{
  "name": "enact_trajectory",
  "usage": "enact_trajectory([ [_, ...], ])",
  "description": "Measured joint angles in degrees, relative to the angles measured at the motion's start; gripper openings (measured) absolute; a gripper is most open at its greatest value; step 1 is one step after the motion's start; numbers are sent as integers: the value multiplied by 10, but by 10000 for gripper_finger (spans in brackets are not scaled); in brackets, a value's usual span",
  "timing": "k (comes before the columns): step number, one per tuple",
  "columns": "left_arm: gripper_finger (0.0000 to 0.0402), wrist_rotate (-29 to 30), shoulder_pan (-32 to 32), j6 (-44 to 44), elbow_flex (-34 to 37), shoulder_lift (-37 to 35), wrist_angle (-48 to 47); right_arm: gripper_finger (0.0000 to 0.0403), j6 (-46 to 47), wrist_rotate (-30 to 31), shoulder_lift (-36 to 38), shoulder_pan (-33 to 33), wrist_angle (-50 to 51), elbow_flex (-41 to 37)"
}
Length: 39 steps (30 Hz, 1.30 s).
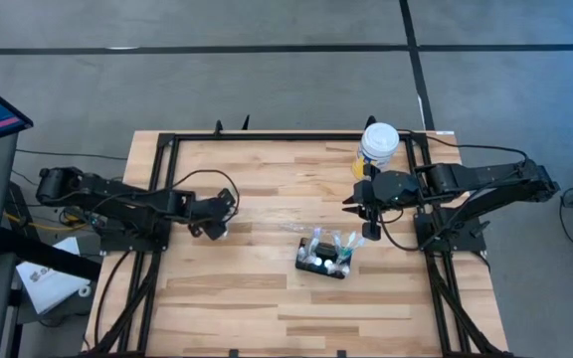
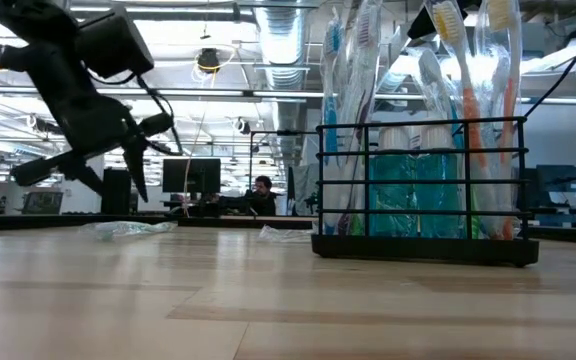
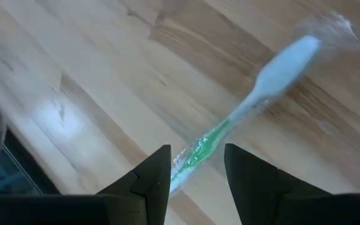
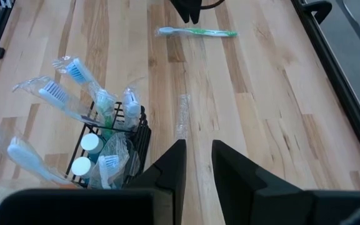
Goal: Pick & Place toothbrushing station
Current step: Put the green toothbrush into the mesh organizer
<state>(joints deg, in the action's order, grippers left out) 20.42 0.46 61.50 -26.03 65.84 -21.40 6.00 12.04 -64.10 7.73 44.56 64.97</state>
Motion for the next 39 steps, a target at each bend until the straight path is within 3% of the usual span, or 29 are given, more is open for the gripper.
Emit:
enact_trajectory([
  [39, 143, -20, -43, 54, 3, 117, 68, 68, -4, 0, 0, 0, -9, 0],
])
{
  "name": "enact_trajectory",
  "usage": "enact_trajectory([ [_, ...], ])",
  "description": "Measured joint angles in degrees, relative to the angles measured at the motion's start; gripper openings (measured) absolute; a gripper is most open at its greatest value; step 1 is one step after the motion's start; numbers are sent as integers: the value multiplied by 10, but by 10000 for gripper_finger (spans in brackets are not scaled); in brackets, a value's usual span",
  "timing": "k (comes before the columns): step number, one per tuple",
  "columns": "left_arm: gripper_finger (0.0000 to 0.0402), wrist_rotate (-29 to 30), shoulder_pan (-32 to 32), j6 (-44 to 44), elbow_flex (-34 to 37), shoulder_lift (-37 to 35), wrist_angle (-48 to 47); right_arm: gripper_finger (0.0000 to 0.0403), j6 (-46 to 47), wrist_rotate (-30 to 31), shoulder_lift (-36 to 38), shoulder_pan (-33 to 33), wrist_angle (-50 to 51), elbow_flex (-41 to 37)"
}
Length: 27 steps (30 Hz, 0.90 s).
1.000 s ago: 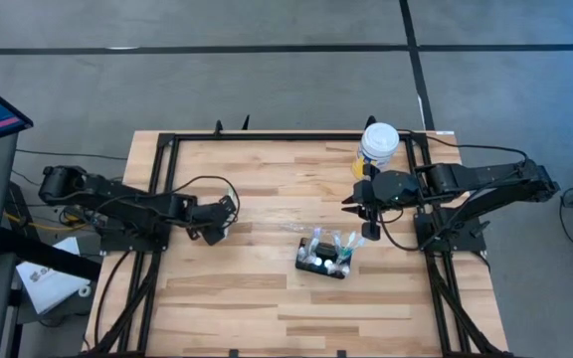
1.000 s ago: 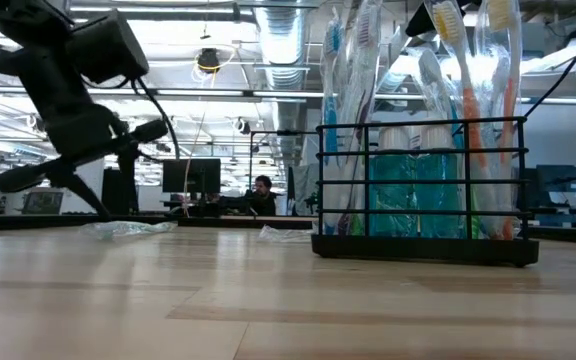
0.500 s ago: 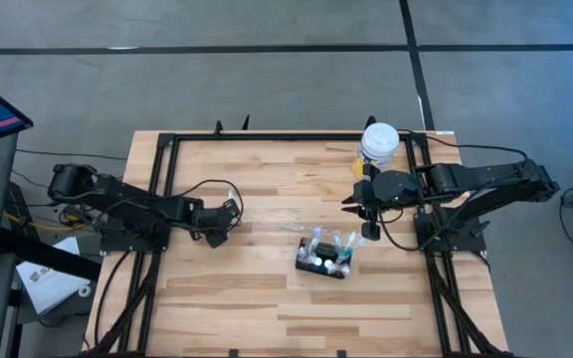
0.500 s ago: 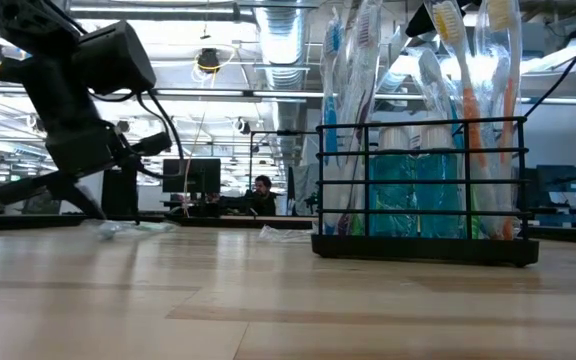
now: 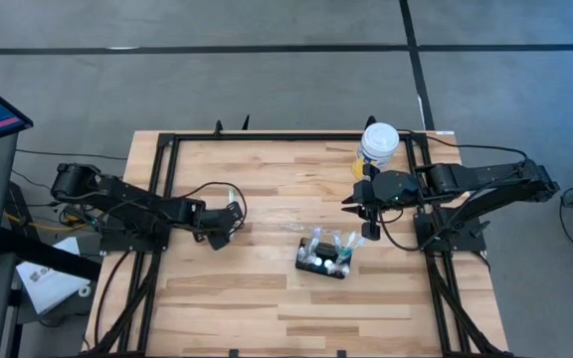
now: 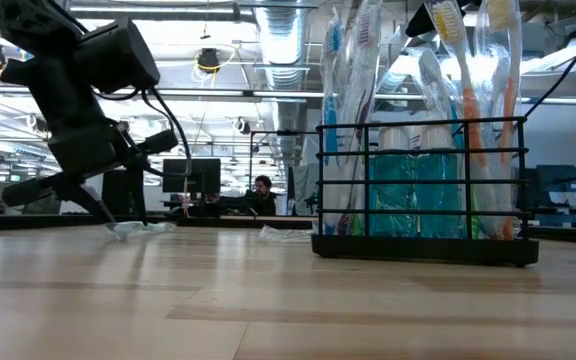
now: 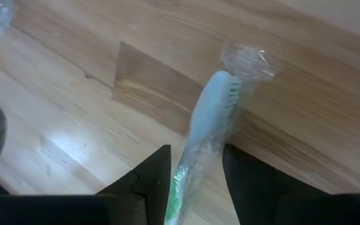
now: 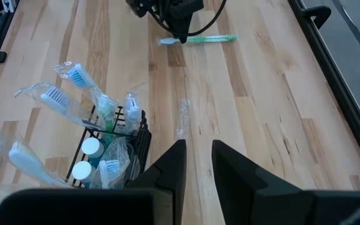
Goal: Pick & Place toothbrushing station
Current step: Put the green toothbrush into the mesh organizer
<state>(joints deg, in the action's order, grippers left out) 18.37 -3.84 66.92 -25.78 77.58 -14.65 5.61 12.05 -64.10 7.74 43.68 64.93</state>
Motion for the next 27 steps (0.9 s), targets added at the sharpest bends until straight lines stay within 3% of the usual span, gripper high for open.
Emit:
enact_trajectory([
  [11, 133, -20, 1, -13, 2, 0, 24, 68, 0, 0, 0, 0, 0, 0],
  [27, 10, -45, 6, -41, 1, 32, 63, 68, 0, 0, 0, 0, 0, 0],
])
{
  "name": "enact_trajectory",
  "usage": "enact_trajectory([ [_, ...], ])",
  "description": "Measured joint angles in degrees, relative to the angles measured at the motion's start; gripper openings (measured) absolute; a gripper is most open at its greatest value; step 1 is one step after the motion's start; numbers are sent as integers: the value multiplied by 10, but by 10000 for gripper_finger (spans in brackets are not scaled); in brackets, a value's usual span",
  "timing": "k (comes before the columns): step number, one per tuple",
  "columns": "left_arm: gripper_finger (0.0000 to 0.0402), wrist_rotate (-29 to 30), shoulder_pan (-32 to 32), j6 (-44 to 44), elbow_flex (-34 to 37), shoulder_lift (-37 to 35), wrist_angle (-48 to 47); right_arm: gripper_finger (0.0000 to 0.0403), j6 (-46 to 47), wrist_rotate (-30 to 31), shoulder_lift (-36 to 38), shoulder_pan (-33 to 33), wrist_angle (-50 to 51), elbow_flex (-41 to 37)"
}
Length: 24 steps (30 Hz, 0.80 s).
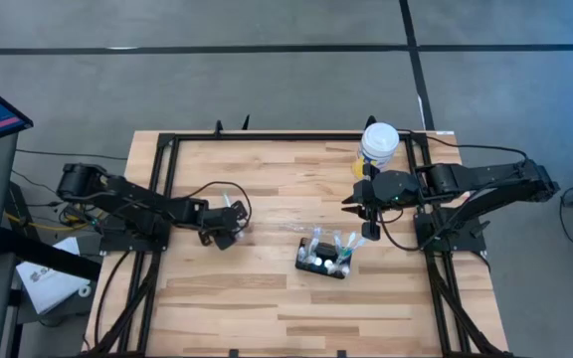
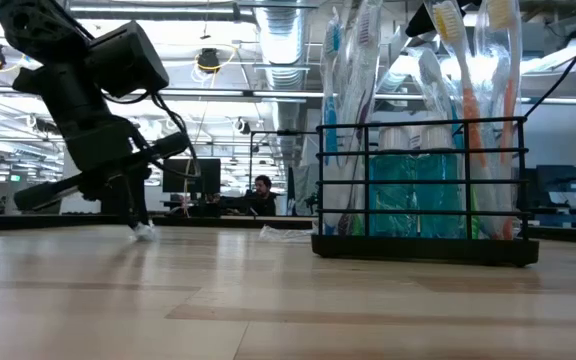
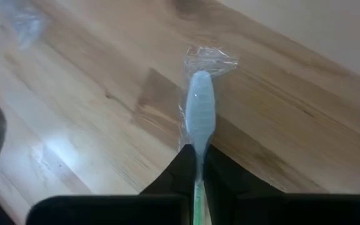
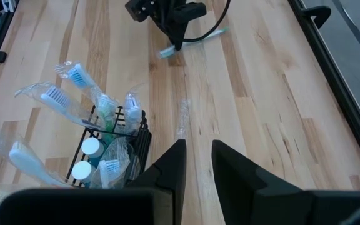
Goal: Pick & Place toothbrushing station
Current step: Put the green toothbrush into the mesh organizer
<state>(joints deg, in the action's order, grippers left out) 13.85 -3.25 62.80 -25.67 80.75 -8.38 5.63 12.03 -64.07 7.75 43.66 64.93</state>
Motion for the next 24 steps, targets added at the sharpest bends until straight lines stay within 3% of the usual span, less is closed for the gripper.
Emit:
enact_trajectory([
  [14, 6, -12, -2, -154, 3, -34, 69, 68, 4, 0, 0, 1, 0, 0],
  [24, 7, -31, -2, -317, 3, -86, 264, 68, 0, 0, 0, 1, 0, 0],
])
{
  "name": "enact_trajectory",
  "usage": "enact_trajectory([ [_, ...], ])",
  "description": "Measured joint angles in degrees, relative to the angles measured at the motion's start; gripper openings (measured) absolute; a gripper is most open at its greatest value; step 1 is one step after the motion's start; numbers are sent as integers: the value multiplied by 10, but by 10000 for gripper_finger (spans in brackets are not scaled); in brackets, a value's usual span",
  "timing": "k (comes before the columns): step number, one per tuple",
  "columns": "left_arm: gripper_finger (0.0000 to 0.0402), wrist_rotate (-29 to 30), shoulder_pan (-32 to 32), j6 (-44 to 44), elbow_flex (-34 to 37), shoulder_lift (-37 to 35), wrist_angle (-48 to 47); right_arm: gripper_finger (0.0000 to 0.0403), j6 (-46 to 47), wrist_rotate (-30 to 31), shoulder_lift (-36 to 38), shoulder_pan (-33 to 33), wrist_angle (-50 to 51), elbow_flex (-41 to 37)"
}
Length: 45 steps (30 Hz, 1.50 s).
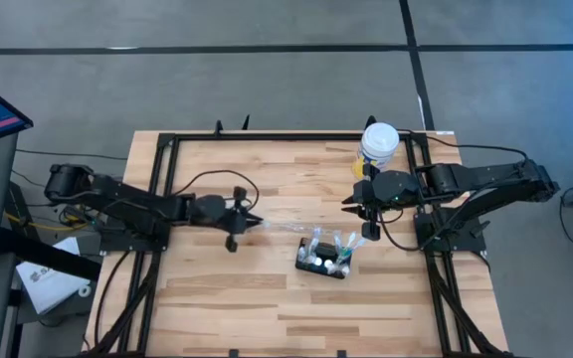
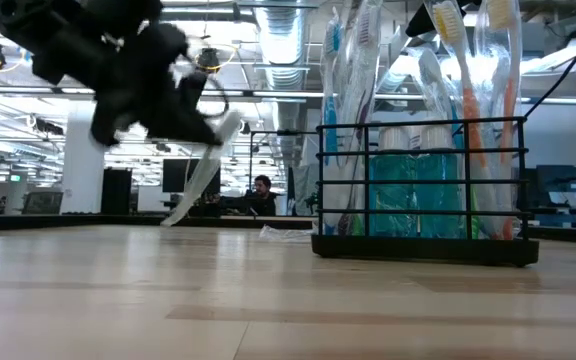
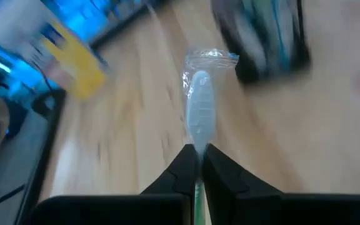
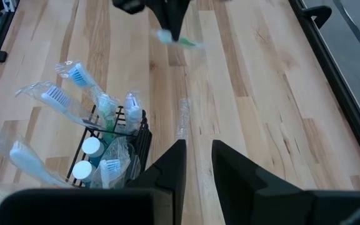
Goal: Pick & Place toothbrushing station
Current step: Put the green toothbrush into the mesh organizer
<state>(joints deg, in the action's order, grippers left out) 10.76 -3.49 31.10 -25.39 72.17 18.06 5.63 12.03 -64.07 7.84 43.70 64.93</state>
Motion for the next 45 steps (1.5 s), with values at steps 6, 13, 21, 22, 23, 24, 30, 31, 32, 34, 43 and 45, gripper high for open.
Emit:
enact_trajectory([
  [6, 7, -41, 0, -87, -1, -26, 108, 68, 0, 0, 0, 0, 0, 0],
  [13, 6, -78, 0, -174, -1, -26, 196, 68, 0, 0, 0, 0, 0, 0],
  [21, 6, -129, 0, -218, -1, -27, 279, 68, 3, 0, 0, 0, 0, 0],
  [22, 7, -130, 0, -225, -1, -27, 284, 68, 3, 0, 0, 0, 0, 0],
  [23, 7, -130, 0, -229, -1, -27, 287, 68, 4, 0, 0, 0, 0, 0],
  [24, 7, -130, 0, -230, -1, -27, 289, 68, 4, 0, 0, 0, 0, 0],
  [30, 6, -132, 0, -241, -1, -24, 311, 68, 4, 0, 0, 0, 0, 0],
  [31, 6, -136, 0, -241, -1, -19, 322, 68, 4, 0, 0, 0, 0, 0],
  [32, 6, -143, 0, -241, -1, -14, 330, 68, 4, 0, 0, 0, 0, 0],
  [34, 6, -153, 0, -241, -2, 5, 368, 68, 4, 0, 0, 0, -1, 0],
  [43, 6, -157, 0, -239, -2, 120, 556, 68, 4, 0, 0, 0, -5, 0],
  [45, 6, -157, 0, -241, -2, 141, 592, 68, 4, 0, 0, 0, -5, 0],
])
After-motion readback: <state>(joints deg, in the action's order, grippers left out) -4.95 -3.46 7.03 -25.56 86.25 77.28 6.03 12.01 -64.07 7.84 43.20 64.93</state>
